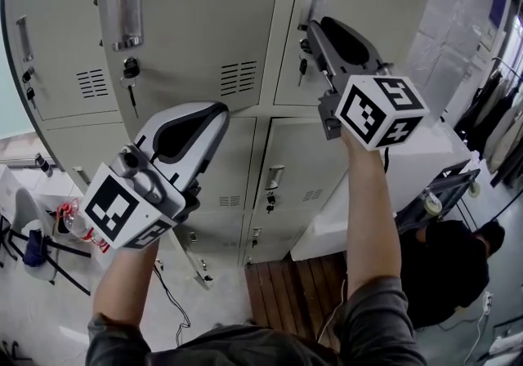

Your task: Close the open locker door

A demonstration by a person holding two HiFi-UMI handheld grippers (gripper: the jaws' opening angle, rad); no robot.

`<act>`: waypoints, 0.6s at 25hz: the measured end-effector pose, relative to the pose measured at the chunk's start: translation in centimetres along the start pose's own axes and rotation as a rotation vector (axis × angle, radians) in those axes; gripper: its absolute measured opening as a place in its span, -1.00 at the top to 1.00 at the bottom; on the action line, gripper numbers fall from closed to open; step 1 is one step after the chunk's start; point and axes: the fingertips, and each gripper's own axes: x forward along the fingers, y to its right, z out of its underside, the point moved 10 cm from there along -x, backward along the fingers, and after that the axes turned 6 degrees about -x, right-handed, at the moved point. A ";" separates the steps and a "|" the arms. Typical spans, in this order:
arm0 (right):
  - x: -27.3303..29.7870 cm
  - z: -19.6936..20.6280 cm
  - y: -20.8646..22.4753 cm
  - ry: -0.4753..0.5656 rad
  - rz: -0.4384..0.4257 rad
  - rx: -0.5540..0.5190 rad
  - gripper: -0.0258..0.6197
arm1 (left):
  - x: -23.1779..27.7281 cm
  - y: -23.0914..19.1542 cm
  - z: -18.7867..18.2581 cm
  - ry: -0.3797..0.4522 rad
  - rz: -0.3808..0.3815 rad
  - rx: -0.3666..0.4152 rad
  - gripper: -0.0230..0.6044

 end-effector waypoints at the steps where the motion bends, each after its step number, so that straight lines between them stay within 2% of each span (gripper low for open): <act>1: -0.6 0.1 -0.3 -0.003 -0.001 -0.001 0.63 | 0.0 0.2 0.0 -0.003 0.005 -0.004 0.88; 15: -9.0 1.5 -7.9 -0.062 -0.002 0.080 0.72 | -4.2 2.6 0.8 -0.059 0.051 -0.086 0.89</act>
